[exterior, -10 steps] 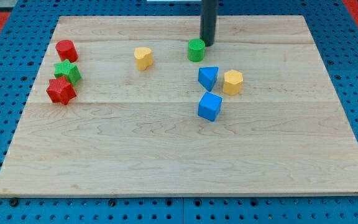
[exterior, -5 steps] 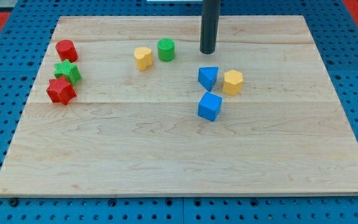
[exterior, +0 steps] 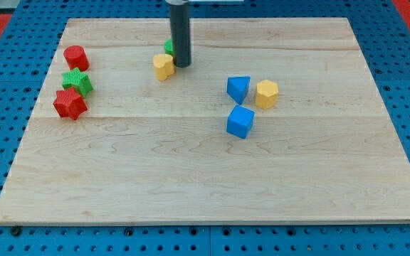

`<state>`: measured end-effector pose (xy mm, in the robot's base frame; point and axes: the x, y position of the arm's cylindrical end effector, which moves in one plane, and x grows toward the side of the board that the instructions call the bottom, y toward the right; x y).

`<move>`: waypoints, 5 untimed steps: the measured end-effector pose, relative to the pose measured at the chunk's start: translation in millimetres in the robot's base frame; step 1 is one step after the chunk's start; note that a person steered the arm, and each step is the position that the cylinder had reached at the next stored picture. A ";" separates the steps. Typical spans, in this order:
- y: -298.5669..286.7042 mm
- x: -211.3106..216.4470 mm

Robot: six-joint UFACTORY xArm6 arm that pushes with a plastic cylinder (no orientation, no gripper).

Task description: Push the green circle towards the top left

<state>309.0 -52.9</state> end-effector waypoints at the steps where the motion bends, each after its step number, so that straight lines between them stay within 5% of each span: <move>1: 0.0 -19.4; 3: 57.2 -29.8; 4: -14.2 -41.3; 5: -21.6 -44.7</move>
